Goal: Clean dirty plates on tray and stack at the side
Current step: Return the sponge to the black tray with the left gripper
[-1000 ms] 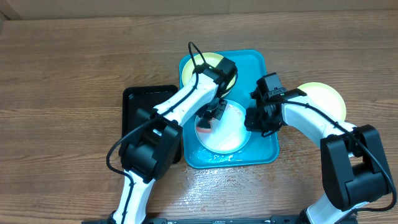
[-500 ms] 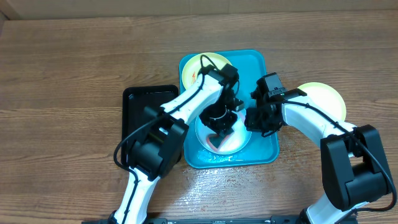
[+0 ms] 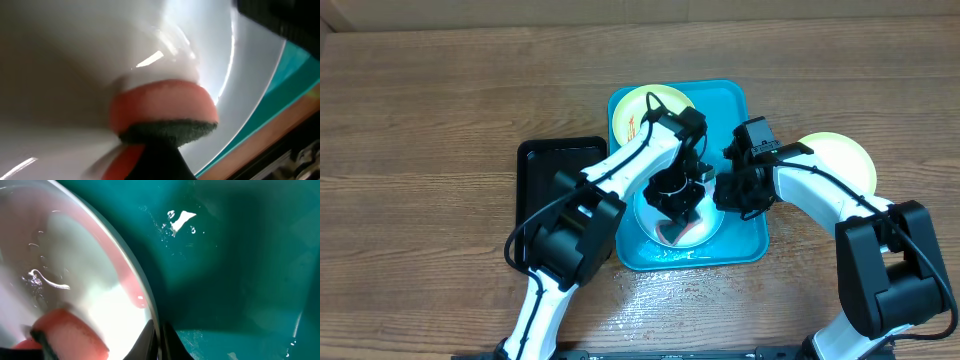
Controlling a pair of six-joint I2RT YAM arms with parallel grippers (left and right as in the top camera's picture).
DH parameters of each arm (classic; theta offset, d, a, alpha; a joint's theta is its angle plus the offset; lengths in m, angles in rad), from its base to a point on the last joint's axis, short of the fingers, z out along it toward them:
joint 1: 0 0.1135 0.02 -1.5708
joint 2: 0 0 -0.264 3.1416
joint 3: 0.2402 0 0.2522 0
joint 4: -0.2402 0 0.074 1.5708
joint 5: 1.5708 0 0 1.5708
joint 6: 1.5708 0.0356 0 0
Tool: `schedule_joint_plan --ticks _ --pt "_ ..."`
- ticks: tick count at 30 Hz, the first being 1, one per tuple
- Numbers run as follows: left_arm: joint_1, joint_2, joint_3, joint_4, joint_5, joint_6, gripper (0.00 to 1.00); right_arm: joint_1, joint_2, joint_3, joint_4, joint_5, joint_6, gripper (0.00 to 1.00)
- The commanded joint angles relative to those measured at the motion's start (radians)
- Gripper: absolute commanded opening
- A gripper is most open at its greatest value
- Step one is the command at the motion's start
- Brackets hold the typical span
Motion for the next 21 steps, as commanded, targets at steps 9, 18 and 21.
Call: schedule_joint_plan --ticks 9,18,21 --pt "0.226 -0.431 -0.003 0.001 -0.264 -0.294 0.04 -0.005 0.008 -0.008 -0.002 0.032 0.002 0.04" --pt "0.392 -0.479 -0.079 -0.114 -0.446 -0.364 0.04 -0.005 0.008 -0.008 -0.001 0.032 0.002 0.04" --pt "0.415 -0.476 -0.197 -0.053 -0.481 -0.401 0.04 -0.005 0.008 -0.008 -0.001 0.032 0.002 0.04"
